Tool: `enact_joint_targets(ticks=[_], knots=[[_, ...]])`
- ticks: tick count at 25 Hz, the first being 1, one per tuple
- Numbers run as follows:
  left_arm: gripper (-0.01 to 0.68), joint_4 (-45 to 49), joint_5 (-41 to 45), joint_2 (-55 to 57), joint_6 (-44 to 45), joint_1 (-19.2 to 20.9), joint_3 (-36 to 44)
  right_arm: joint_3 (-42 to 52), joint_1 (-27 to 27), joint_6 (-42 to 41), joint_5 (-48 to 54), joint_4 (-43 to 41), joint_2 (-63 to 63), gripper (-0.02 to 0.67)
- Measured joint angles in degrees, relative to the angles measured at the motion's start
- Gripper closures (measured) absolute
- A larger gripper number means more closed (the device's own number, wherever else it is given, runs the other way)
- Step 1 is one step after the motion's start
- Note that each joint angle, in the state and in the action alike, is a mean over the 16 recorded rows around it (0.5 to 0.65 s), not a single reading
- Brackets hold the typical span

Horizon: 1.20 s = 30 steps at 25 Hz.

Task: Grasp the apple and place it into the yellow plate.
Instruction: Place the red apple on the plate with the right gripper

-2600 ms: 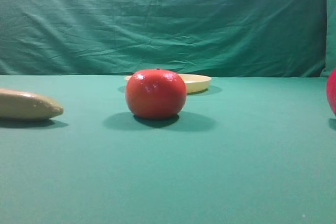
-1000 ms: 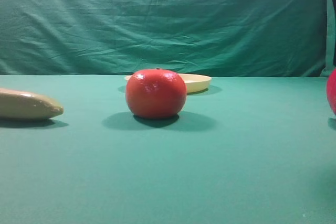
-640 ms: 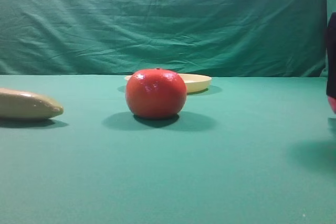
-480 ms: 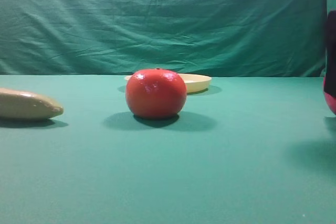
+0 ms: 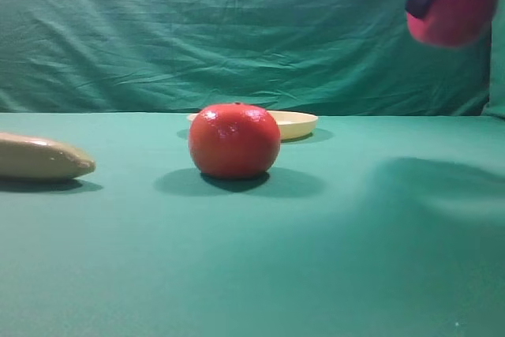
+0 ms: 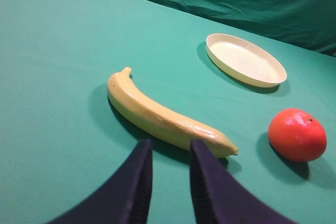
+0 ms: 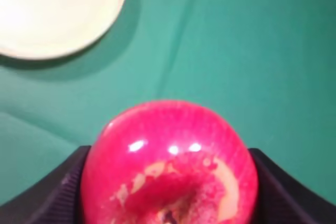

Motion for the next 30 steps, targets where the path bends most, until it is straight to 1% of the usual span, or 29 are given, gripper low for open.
enact_joint_targets(ticks=[8,14,19,26,30], knots=[[0.516,0.0,0.0,0.0,0.0,0.0,0.0,-21.5,4.6,-1.5,3.6,0.2,15.4,0.150],[0.516,0.0,0.0,0.0,0.0,0.0,0.0,-32.2,8.2,-2.2,2.8,0.6,26.1,0.150],[0.516,0.0,0.0,0.0,0.0,0.0,0.0,-36.3,10.3,-2.7,0.7,1.0,31.6,0.150],[0.516,0.0,0.0,0.0,0.0,0.0,0.0,-37.4,11.8,-3.5,-1.4,1.5,35.1,0.150],[0.516,0.0,0.0,0.0,0.0,0.0,0.0,-37.4,11.9,-3.7,-1.4,1.6,35.8,0.123]])
